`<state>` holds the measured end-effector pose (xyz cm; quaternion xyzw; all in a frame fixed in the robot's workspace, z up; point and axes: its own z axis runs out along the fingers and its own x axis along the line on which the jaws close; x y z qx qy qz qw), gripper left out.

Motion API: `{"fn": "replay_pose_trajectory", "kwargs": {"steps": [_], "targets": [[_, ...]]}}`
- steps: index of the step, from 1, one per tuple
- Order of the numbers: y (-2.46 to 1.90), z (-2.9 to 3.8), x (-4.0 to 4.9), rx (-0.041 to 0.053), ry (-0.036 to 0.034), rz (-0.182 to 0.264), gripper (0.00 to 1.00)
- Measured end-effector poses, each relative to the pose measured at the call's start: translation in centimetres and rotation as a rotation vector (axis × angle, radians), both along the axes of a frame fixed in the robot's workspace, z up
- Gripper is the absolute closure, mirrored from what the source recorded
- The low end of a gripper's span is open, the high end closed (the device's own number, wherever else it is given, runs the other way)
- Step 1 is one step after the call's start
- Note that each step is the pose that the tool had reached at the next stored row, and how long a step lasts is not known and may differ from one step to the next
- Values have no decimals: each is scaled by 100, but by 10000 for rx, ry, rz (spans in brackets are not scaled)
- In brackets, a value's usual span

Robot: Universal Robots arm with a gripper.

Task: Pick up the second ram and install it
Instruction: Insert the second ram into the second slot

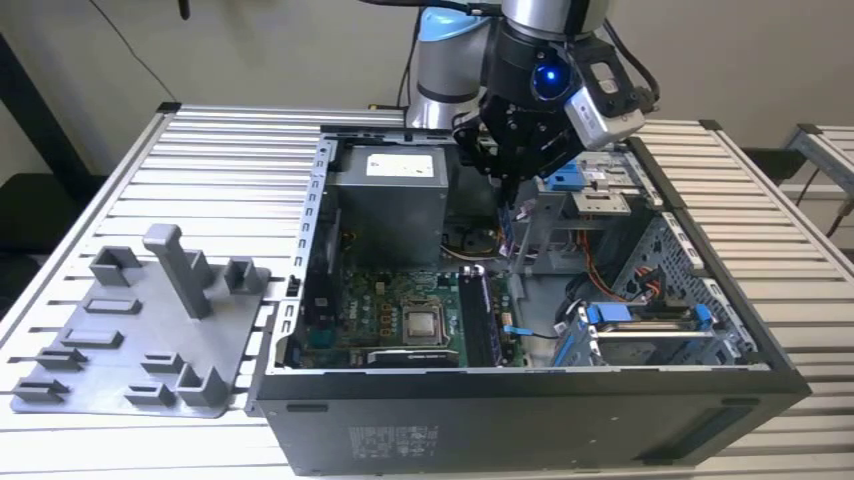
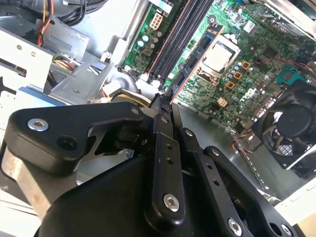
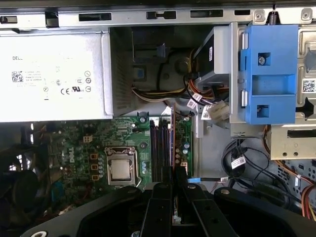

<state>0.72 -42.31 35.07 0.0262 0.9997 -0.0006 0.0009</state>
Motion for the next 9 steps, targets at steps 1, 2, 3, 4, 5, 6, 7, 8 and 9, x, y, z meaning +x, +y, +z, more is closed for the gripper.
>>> {"fn": "replay_pose_trajectory", "kwargs": {"steps": [1,2,3,4,5,6,7,8,9], "targets": [[0,0,0,0,0,-1,86],[0,-1,0,1,0,0,86],[0,-4,0,2,-1,0,86],[1,-8,0,5,-2,0,86],[0,-12,0,4,-2,0,86],[0,-16,0,1,0,0,86],[0,-21,0,1,-1,0,86],[0,-27,0,2,-1,0,86],[0,-33,0,3,-1,0,86]]}}
